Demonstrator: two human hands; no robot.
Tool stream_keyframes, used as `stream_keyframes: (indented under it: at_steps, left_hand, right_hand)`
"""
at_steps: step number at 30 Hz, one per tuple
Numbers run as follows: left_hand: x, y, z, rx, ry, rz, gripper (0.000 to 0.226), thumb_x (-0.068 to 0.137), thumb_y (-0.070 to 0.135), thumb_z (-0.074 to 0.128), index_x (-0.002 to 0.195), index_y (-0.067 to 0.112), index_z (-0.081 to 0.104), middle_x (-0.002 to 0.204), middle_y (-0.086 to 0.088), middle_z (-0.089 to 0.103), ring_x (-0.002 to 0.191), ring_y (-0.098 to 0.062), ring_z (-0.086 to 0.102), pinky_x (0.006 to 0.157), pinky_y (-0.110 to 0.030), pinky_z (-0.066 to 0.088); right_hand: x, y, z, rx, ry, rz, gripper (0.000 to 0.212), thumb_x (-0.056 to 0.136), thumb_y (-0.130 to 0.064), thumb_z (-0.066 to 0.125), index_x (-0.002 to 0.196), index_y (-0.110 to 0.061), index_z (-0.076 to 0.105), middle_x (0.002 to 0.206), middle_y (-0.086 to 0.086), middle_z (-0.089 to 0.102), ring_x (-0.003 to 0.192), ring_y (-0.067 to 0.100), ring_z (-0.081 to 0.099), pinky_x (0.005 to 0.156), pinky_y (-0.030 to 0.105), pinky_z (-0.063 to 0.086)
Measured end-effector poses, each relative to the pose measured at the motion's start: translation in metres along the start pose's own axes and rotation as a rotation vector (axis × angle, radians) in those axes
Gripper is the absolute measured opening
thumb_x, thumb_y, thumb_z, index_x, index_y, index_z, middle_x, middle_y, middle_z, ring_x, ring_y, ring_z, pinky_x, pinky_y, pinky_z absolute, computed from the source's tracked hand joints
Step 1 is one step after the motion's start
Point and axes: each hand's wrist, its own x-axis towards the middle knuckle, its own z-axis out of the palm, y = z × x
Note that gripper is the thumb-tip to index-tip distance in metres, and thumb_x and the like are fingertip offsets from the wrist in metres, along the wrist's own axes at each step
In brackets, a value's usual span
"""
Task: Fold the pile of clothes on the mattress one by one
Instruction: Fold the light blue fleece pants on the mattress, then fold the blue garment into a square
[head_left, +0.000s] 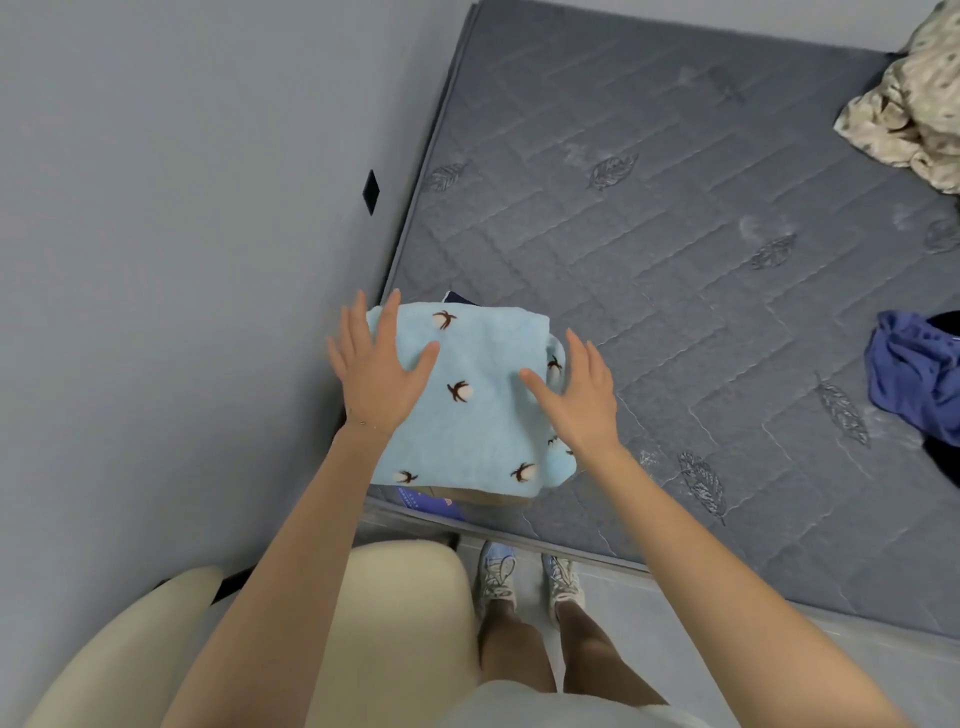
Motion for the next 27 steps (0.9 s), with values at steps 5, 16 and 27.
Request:
stream_keyframes:
  at_steps: [5,16,27]
  left_hand:
    - [-0.009,0.030,0.011,0.149,-0.067,0.207,0.075,0.084,0.065,0.030,0.149,0.028,0.032,0.159,-0.010,0.020,0.147,-0.034,0.011,0.115,-0.057,0.005]
    - [-0.049,0.161,0.072,0.248,-0.256,0.374,0.071,0.089,0.064,0.033,0.152,0.034,0.019,0.162,-0.002,0.006,0.149,-0.026,-0.002,0.116,-0.051,-0.004]
    - [-0.151,0.362,0.186,0.210,-0.312,0.475,0.080,0.080,0.066,0.029,0.152,0.032,0.021,0.162,-0.003,0.011,0.149,-0.026,0.001,0.116,-0.053,-0.001]
  right_hand:
    - [-0.001,0.016,-0.032,-0.313,0.014,-0.053,0.080,0.090,-0.063,0.047,0.154,-0.033,0.010,0.163,0.002,0.002,0.149,0.027,-0.005,0.119,0.048,0.001]
    - [-0.024,0.109,-0.139,-0.449,0.096,0.102,0.083,0.088,-0.056,0.054,0.154,-0.033,0.007,0.162,0.003,0.001,0.149,0.029,-0.007,0.118,0.051,0.000]
    - [-0.077,0.277,-0.309,-0.425,0.191,0.210,0.085,0.088,-0.058,0.053,0.153,-0.034,0.005,0.163,0.004,0.000,0.149,0.030,-0.005,0.117,0.053,0.004]
